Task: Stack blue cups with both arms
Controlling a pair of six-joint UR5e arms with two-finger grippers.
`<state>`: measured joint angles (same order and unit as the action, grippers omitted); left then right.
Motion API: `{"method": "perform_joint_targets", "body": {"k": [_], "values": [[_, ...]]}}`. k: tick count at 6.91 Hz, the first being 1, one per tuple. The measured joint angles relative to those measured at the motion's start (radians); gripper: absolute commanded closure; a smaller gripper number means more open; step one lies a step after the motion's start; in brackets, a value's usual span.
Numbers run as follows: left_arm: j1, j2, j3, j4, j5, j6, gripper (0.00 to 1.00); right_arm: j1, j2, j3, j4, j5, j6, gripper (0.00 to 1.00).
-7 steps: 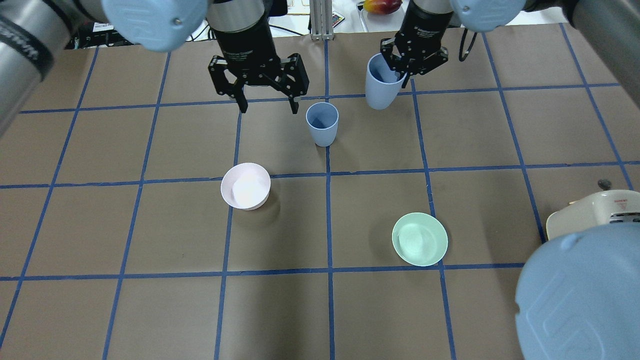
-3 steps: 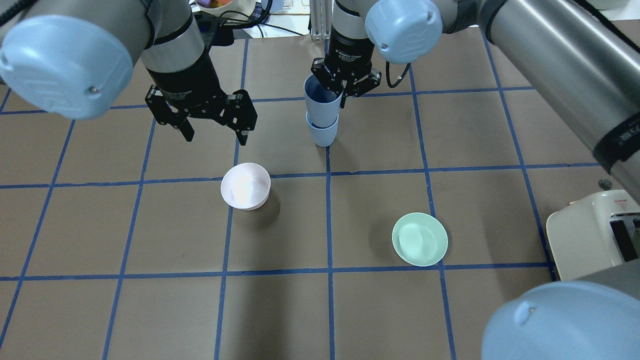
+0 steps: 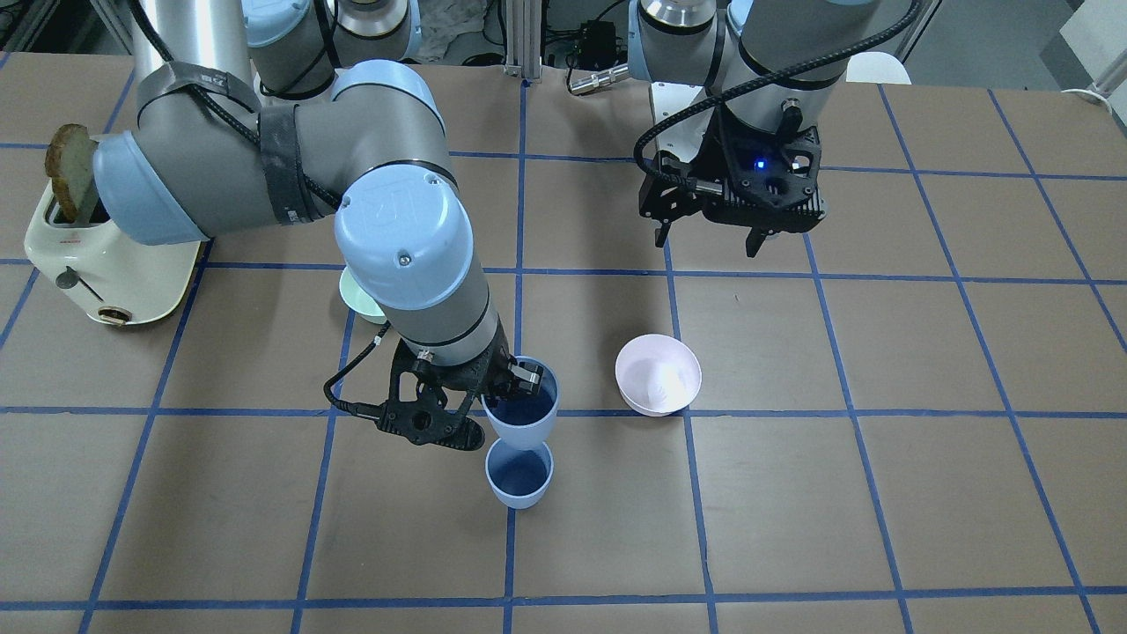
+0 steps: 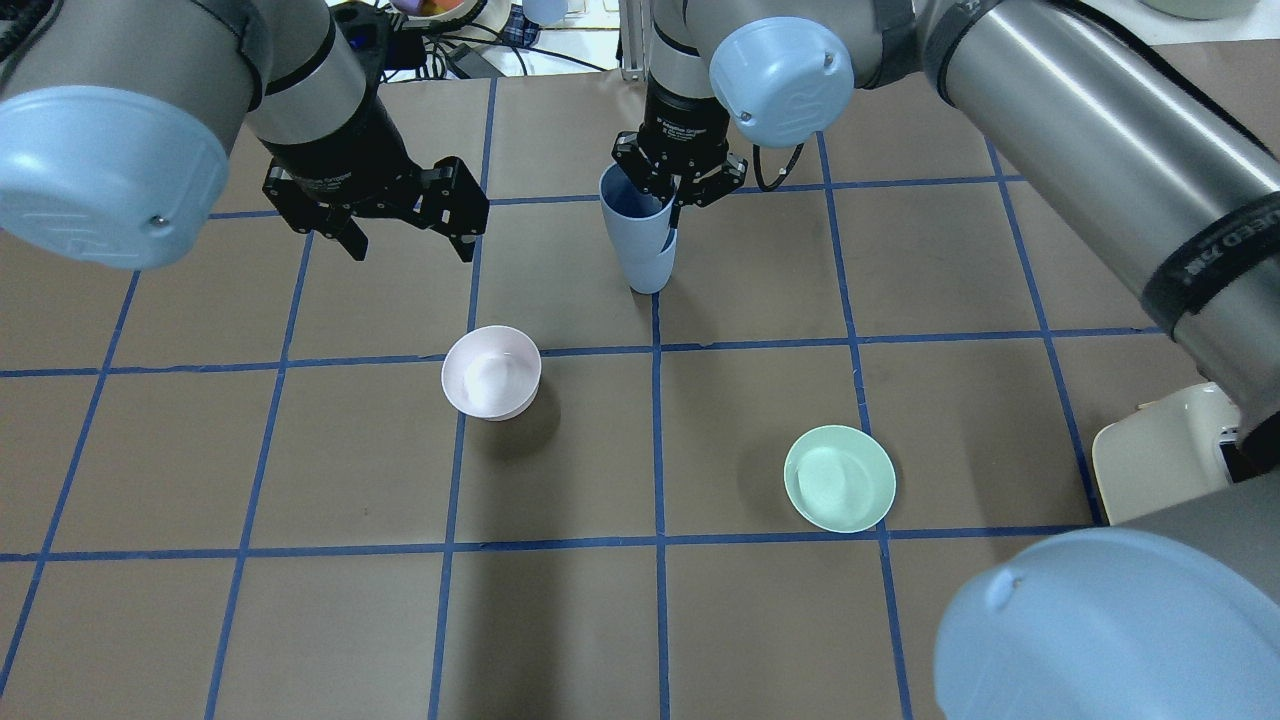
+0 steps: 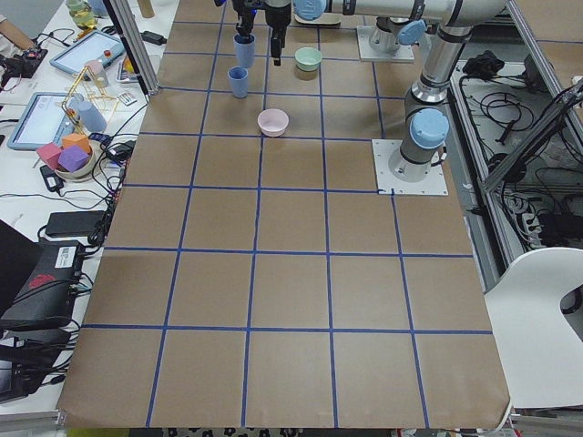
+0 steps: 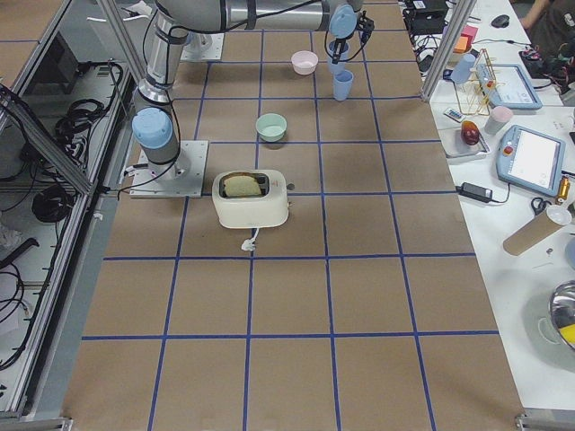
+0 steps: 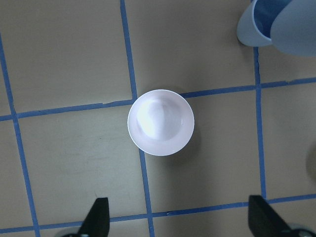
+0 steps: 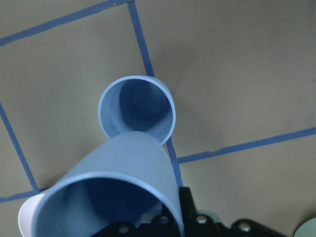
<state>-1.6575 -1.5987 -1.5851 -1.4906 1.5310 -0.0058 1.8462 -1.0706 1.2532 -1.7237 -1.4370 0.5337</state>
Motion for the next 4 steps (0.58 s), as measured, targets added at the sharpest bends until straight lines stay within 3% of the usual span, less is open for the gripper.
{"method": "perform_joint_targets", "body": {"k": [4], "values": [[0.004, 0.001, -0.002, 0.008, -0.007, -0.001, 0.00, 0.001, 0.036, -0.004, -0.025, -0.005, 0.001, 1.00]]}}
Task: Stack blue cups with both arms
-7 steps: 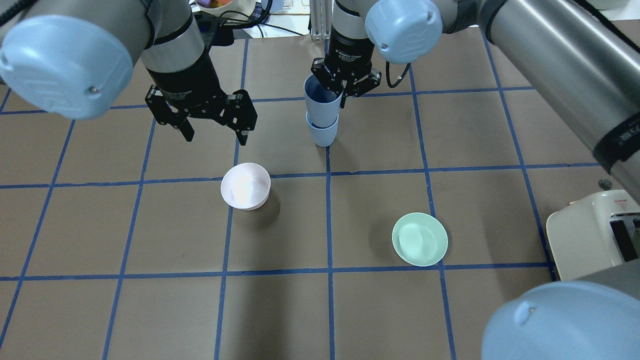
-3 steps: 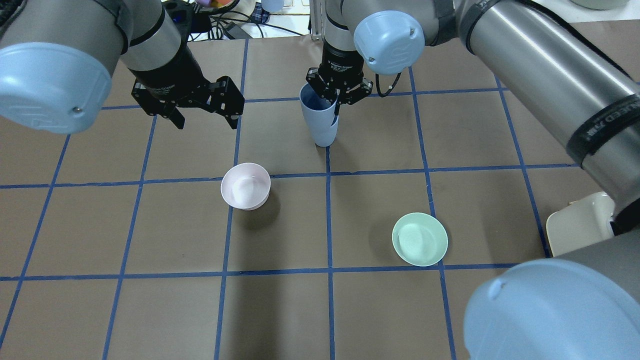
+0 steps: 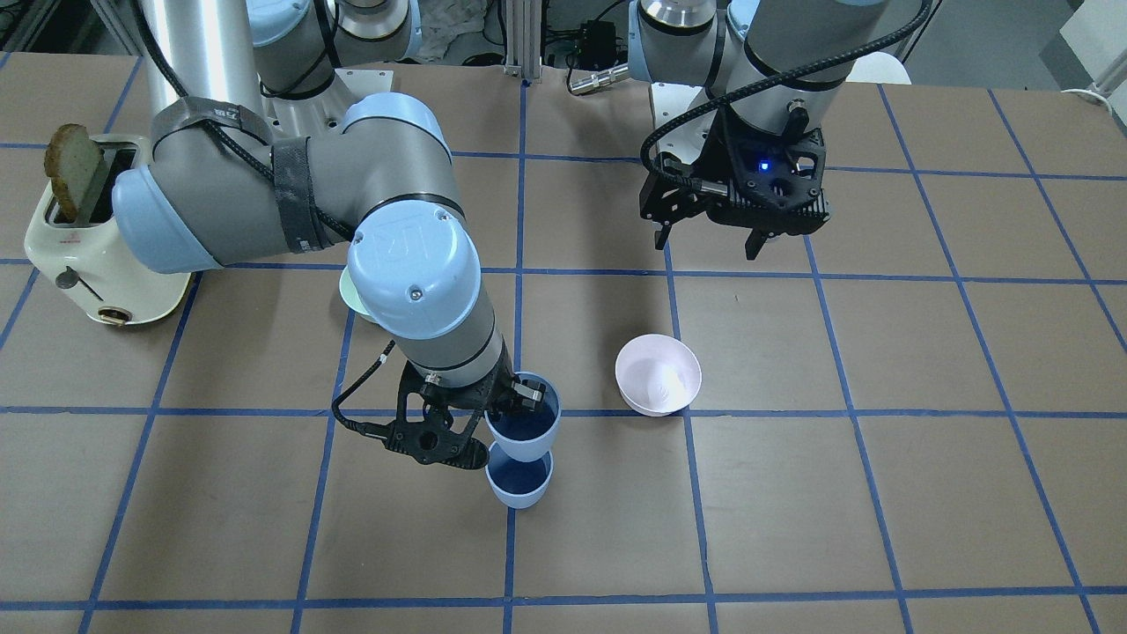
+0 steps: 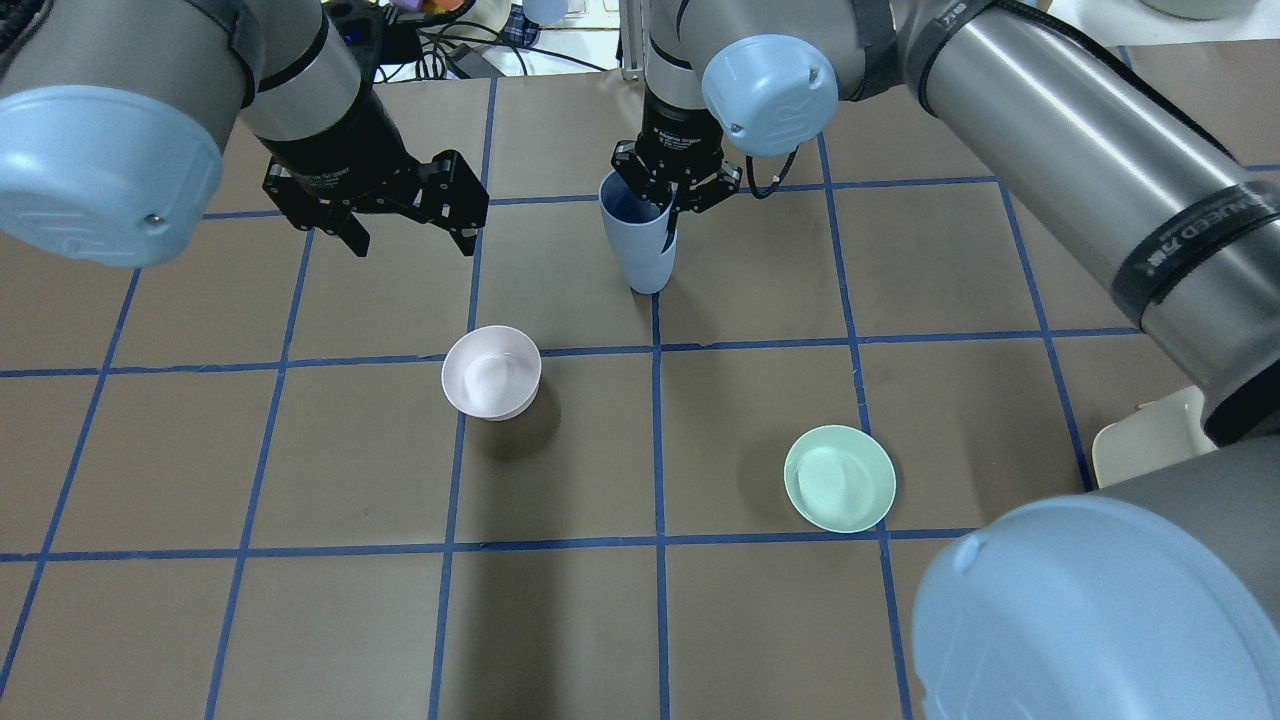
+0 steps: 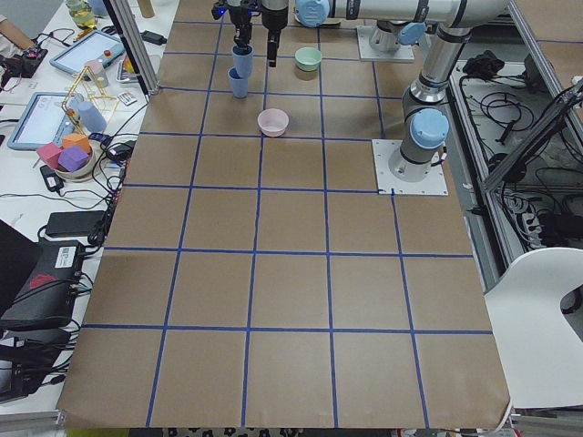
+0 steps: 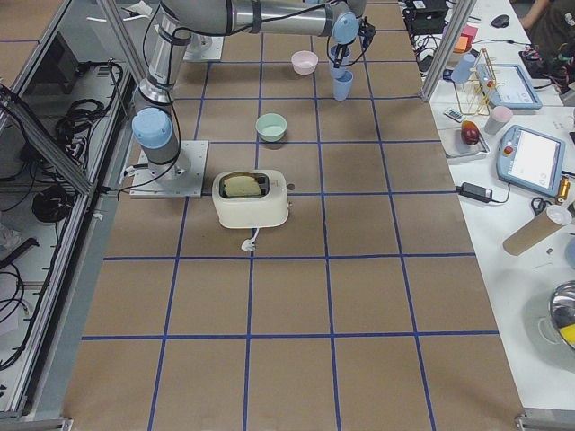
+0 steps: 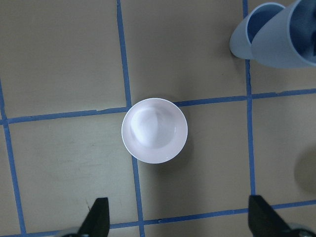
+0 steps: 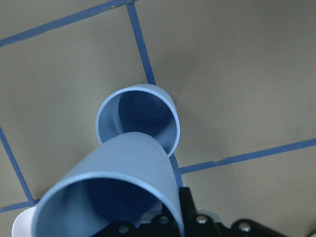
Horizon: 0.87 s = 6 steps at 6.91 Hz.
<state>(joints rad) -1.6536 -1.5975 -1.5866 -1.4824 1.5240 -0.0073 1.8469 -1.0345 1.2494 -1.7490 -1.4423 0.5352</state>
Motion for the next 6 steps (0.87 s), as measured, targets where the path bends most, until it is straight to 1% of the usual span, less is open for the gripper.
{"method": "perform_joint_targets", "body": {"k": [6], "values": [[0.000, 0.006, -0.003, -0.001, 0.003, 0.000, 0.00, -0.015, 0.003, -0.009, -0.035, -0.015, -0.001, 1.00]]}}
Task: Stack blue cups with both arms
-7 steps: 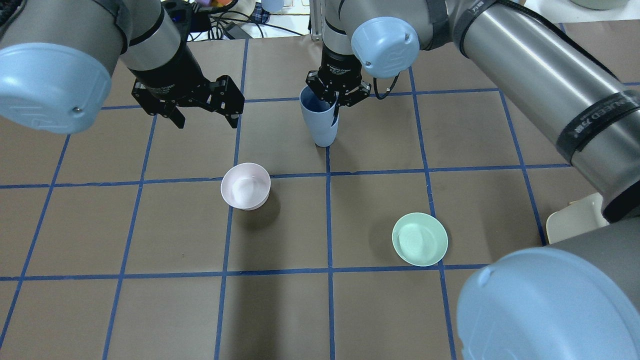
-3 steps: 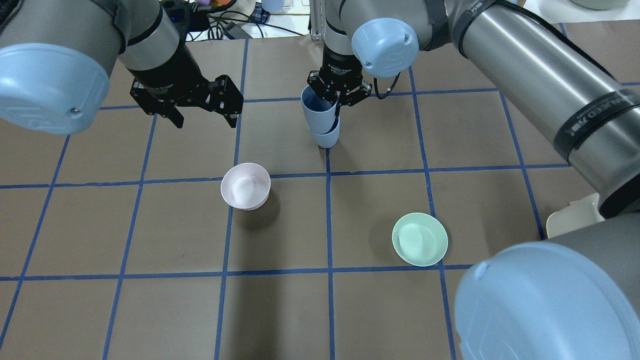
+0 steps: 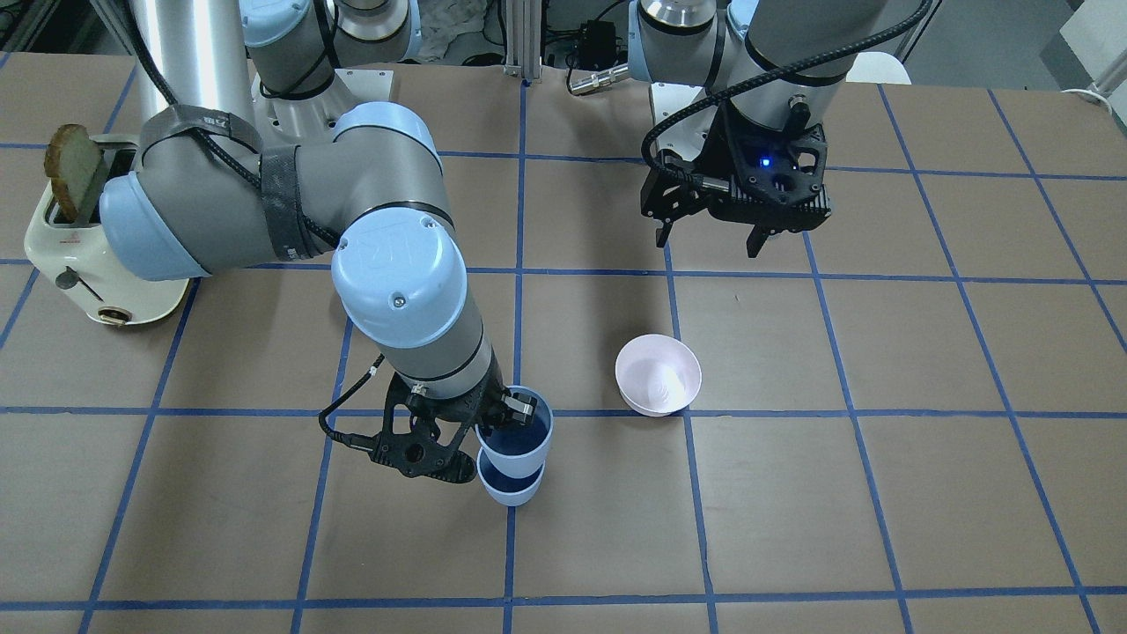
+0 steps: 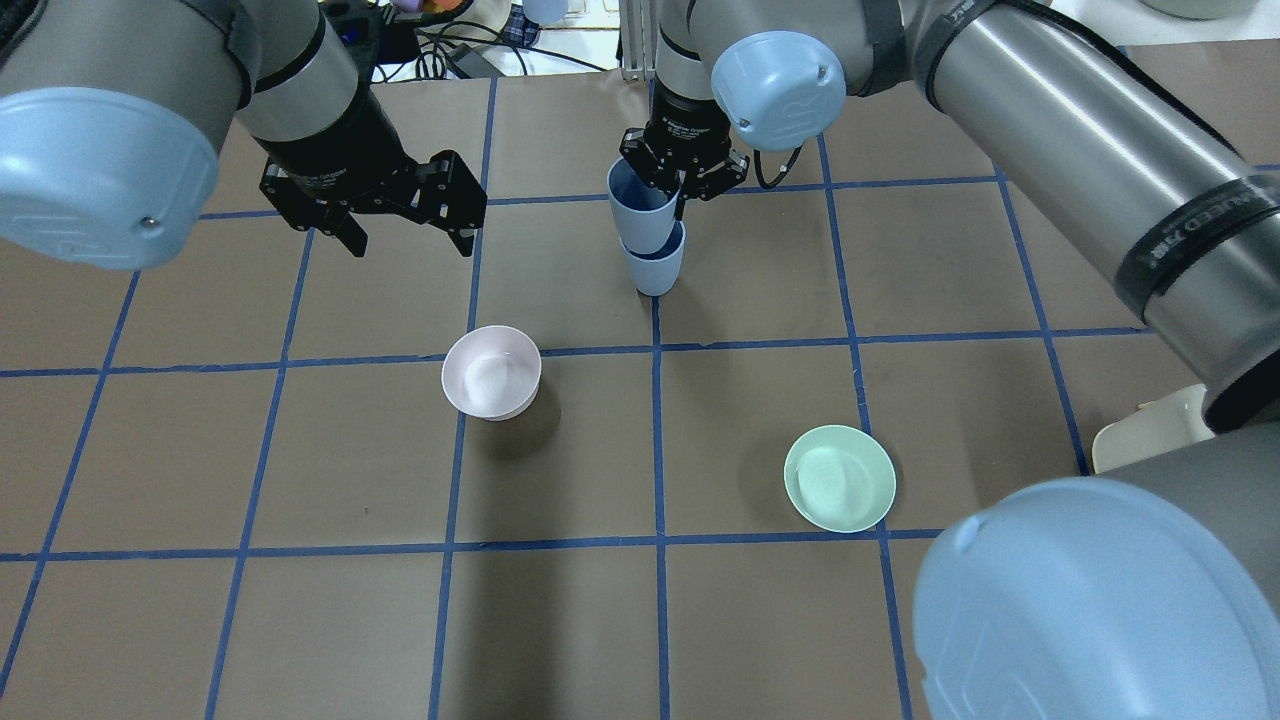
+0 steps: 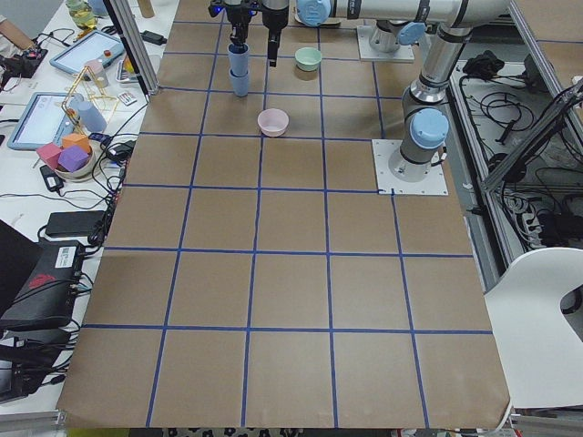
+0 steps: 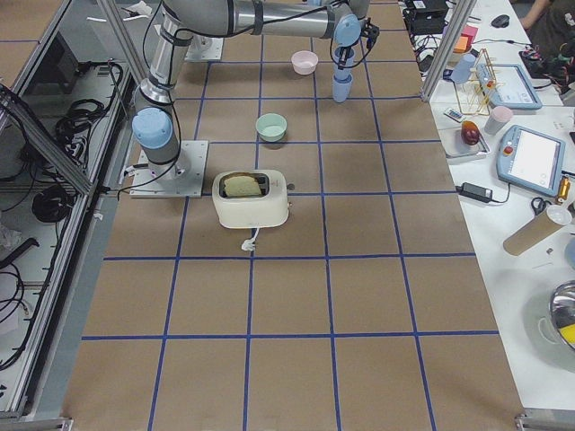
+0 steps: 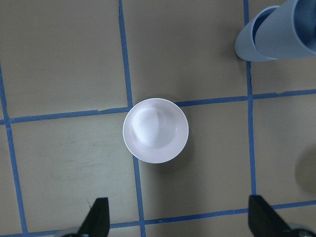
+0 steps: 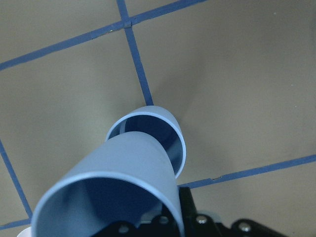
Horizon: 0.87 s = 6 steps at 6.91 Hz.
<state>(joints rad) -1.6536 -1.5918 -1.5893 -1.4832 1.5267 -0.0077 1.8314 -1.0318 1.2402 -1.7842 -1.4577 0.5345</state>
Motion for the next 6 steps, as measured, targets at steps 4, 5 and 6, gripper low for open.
{"method": "perform_joint_targets", "body": {"k": [4, 5, 6], "values": [[0.000, 0.004, -0.001, 0.000, 0.001, 0.000, 0.00, -0.003, 0.008, -0.007, -0.011, -0.027, 0.000, 0.19], [0.000, 0.004, -0.001, 0.000, 0.001, 0.000, 0.00, -0.003, 0.010, -0.006, -0.024, -0.027, 0.001, 0.06], [0.000, 0.005, 0.000, 0.000, 0.003, 0.000, 0.00, -0.003, 0.011, -0.004, -0.046, -0.028, 0.004, 0.00]]}}
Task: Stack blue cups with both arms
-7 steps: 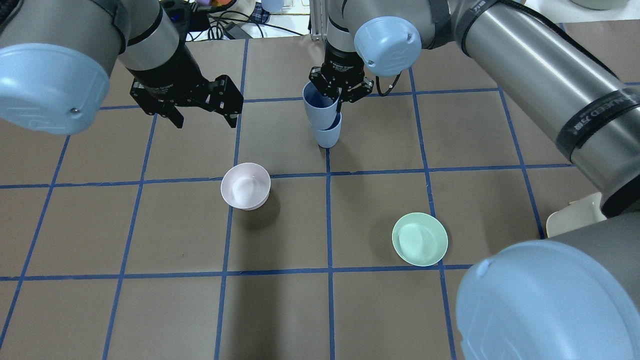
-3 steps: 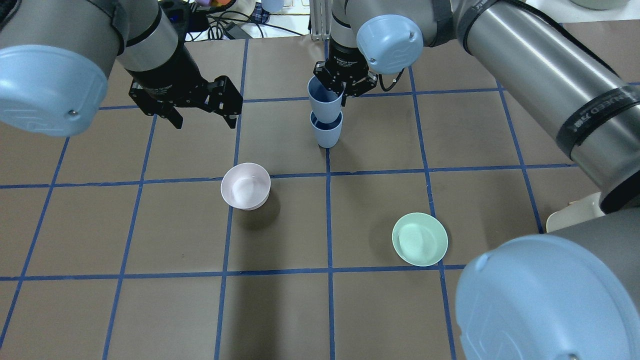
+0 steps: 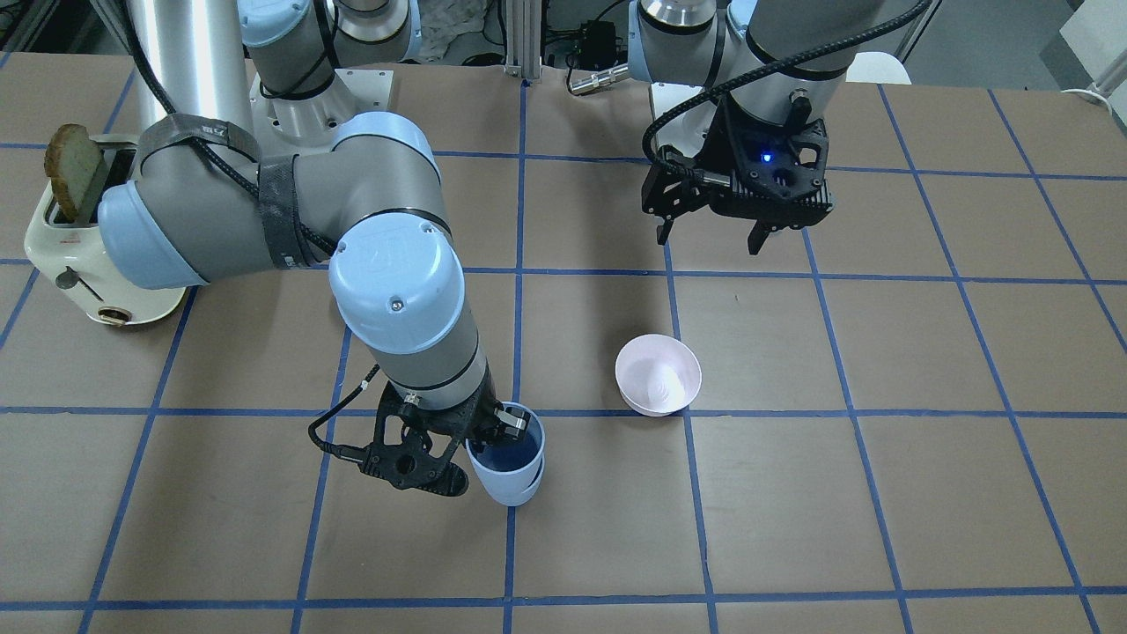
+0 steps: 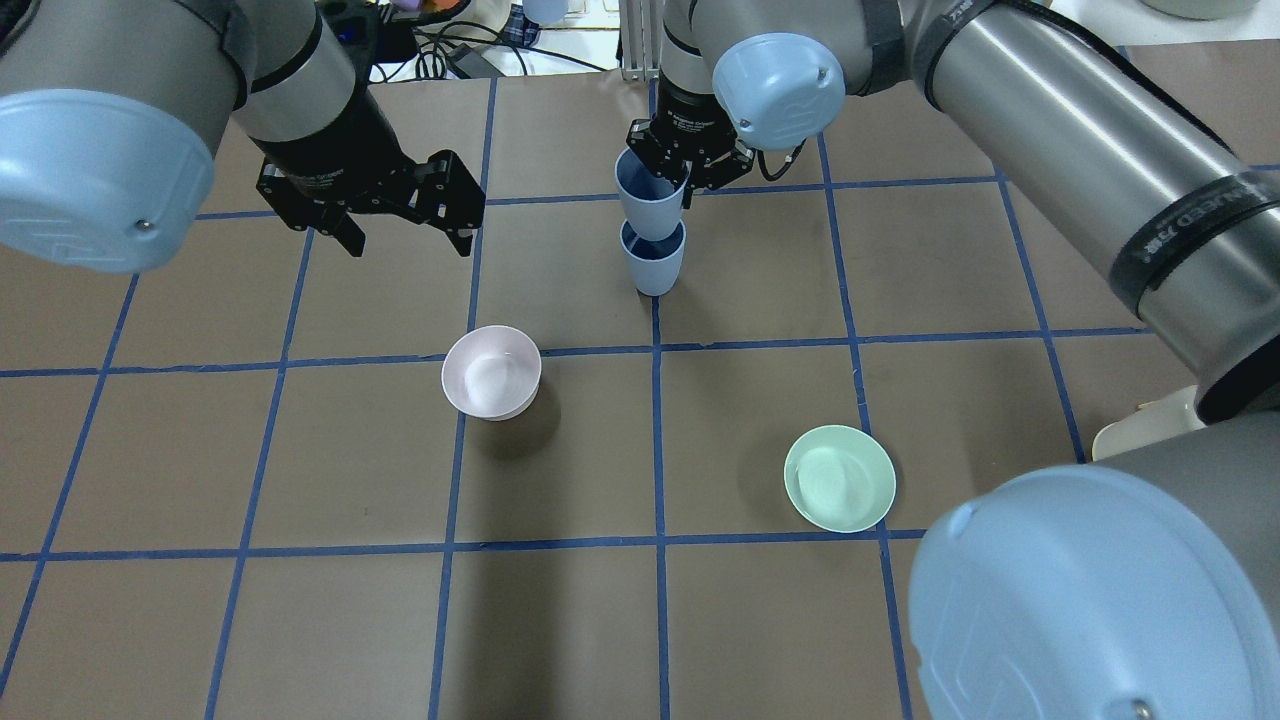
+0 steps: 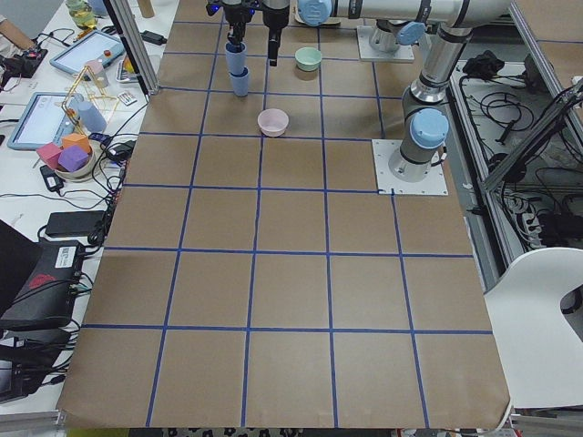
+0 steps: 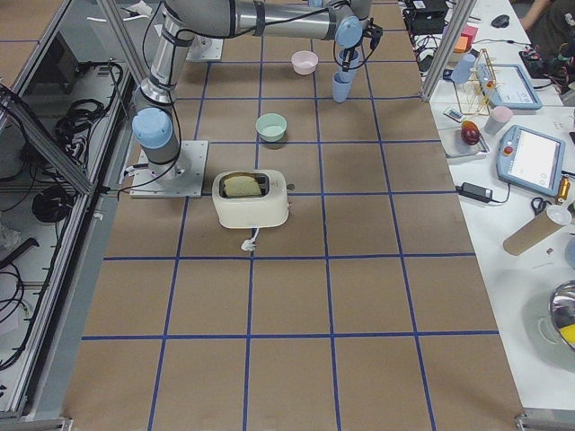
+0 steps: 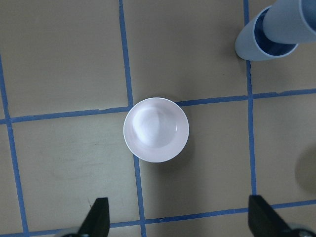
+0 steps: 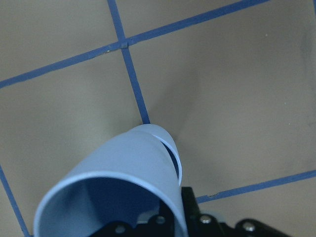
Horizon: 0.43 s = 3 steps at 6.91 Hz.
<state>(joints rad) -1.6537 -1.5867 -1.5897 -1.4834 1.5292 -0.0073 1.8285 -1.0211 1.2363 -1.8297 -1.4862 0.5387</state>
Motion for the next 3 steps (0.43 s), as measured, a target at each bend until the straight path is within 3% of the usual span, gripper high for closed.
{"method": "perform_joint_targets", "body": {"k": [3], "values": [[0.000, 0.001, -0.001, 0.000, 0.002, 0.000, 0.00, -0.007, -0.021, -0.001, 0.003, -0.002, 0.023, 0.00]]}}
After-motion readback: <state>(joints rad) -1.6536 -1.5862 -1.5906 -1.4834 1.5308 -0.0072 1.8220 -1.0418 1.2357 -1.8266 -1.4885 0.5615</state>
